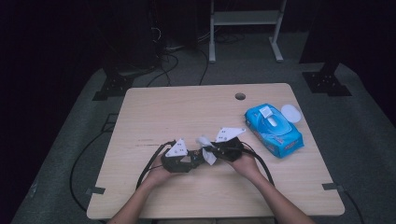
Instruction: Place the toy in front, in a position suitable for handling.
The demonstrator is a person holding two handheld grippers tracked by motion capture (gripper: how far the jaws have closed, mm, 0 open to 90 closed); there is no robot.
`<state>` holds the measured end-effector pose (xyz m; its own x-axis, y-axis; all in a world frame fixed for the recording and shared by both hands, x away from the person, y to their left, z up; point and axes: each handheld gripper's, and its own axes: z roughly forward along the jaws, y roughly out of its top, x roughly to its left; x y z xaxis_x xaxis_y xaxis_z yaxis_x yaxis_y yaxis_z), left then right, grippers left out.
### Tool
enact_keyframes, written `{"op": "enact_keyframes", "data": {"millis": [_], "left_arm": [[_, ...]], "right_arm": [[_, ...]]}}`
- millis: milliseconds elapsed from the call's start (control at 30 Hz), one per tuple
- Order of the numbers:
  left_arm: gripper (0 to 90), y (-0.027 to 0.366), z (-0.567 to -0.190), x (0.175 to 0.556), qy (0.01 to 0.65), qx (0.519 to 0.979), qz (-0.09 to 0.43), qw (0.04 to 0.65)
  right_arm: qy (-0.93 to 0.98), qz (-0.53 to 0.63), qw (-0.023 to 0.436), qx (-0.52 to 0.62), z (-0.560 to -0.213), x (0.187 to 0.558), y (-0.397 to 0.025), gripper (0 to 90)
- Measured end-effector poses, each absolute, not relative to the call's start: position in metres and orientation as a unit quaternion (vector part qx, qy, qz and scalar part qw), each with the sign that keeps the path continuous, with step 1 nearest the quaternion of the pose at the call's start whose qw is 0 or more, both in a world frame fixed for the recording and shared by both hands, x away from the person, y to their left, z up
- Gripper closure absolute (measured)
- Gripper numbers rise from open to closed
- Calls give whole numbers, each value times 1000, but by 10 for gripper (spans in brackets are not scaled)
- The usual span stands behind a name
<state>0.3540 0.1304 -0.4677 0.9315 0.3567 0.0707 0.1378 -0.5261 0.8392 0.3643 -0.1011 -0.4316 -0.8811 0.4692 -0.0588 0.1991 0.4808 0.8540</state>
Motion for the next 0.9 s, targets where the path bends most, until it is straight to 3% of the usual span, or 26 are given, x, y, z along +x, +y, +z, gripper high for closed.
{"op": "enact_keyframes", "data": {"millis": [67,167,300,433,667,767,900], "left_arm": [[578,130,-467,353,141,866,120,465],[578,130,-467,354,142,865,118,466],[578,130,-467,354,143,865,116,466],[577,130,-467,354,143,866,117,465],[578,130,-466,354,142,865,120,465],[579,130,-466,354,146,864,117,467],[580,131,-466,354,141,865,121,466]], "right_arm": [[849,467,131,209,-430,368,-108,670],[848,468,129,211,-426,368,-115,559],[845,469,145,211,-418,365,-125,495],[838,473,166,214,-415,363,-129,510],[844,470,159,202,-424,362,-113,772],[848,470,139,200,-431,364,-107,806],[849,464,151,204,-430,365,-112,823]]}}
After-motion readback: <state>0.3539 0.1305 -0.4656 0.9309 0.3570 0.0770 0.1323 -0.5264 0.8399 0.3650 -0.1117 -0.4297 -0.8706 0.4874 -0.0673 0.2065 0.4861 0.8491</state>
